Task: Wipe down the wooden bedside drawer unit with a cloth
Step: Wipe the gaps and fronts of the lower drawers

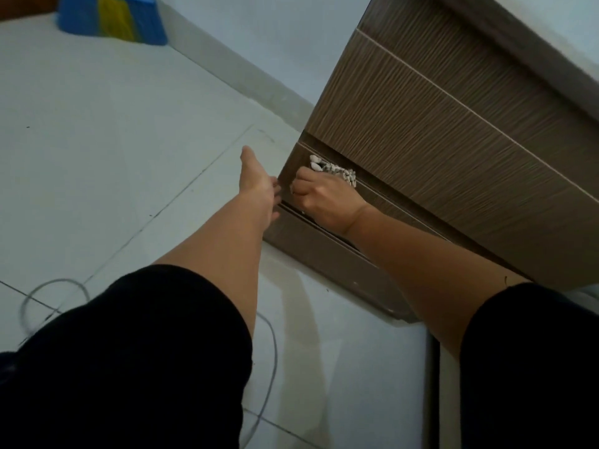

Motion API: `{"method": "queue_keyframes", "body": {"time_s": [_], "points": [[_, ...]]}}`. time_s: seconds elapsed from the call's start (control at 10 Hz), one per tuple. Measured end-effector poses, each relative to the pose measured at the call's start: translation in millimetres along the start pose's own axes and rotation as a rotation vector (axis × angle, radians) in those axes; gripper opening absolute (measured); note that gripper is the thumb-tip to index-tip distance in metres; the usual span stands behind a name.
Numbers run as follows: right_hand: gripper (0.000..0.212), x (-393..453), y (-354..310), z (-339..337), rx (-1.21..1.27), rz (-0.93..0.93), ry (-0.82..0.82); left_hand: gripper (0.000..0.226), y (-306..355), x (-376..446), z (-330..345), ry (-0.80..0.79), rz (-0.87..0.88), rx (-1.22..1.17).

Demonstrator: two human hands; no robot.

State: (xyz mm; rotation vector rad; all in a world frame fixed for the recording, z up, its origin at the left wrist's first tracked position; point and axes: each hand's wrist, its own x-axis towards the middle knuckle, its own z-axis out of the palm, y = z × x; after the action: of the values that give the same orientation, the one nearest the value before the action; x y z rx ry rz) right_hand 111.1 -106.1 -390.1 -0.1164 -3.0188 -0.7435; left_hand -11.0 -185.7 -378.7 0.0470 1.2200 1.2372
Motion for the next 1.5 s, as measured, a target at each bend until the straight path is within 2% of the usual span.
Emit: {"method": "queue_keyframes", "body": {"time_s": [0.1, 0.2, 0.3, 0.4, 0.5, 0.6, 0.7, 0.8, 0.9, 1.0, 1.1, 1.2, 1.4, 1.5], "points": [[0.037, -13.2, -6.0, 3.3, 0.005, 0.015, -0.015, 0.084, 1.7, -1.4, 5.2, -0.021, 0.002, 0.011], [0.038, -28.7, -11.4, 8.7, 0.085, 0.132, 0.040, 0.084, 0.4, -3.2, 6.2, -0.020, 0.001, 0.026], [0.042, -52.6, -18.7, 5.9, 0.171, 0.289, 0.021, 0.084, -3.9, -5.0, 9.1, -0.017, 0.002, 0.065], [0.039, -65.0, -16.7, 0.5, 0.237, 0.309, -0.029, 0.085, -7.4, -5.3, 13.6, -0.007, 0.007, 0.098], [0.024, -92.2, -18.0, -4.9, 0.268, 0.375, -0.131, 0.085, -15.9, -4.6, 22.0, -0.003, 0.004, 0.145], [0.036, -130.1, -11.8, -3.6, 0.198, 0.329, -0.269, 0.086, -25.8, -5.2, 31.4, -0.026, -0.007, 0.160], [0.038, -158.8, -11.2, -4.5, 0.302, 0.246, -0.283, 0.085, -32.5, -6.0, 39.1, -0.034, 0.005, 0.180], [0.038, -199.9, -11.5, -12.3, 0.111, 0.260, -0.309, 0.081, -43.3, -4.9, 50.0, 0.015, 0.053, 0.191], [0.038, -229.6, -12.0, -16.9, 0.094, 0.309, -0.318, 0.082, -53.9, -0.2, 57.8, 0.107, 0.133, 0.220], [0.037, -261.8, -14.1, -22.1, 0.197, 0.410, -0.288, 0.086, -65.2, 5.8, 65.4, 0.210, 0.195, 0.224], [0.037, -291.8, -16.7, -27.2, 0.216, 0.432, -0.346, 0.079, -73.2, 4.0, 76.9, 0.268, 0.229, 0.244], [0.038, -317.6, -15.7, -28.8, 0.243, 0.468, -0.376, 0.073, -79.5, -0.5, 89.1, 0.307, 0.258, 0.260], [0.049, -354.4, -17.3, -22.0, 0.177, 0.556, -0.326, 0.068, -90.3, -1.6, 102.3, 0.347, 0.310, 0.259], [0.026, -361.4, -20.9, -25.7, 0.172, 0.499, -0.296, 0.073, -86.4, 7.6, 97.7, 0.278, 0.267, 0.219]]}}
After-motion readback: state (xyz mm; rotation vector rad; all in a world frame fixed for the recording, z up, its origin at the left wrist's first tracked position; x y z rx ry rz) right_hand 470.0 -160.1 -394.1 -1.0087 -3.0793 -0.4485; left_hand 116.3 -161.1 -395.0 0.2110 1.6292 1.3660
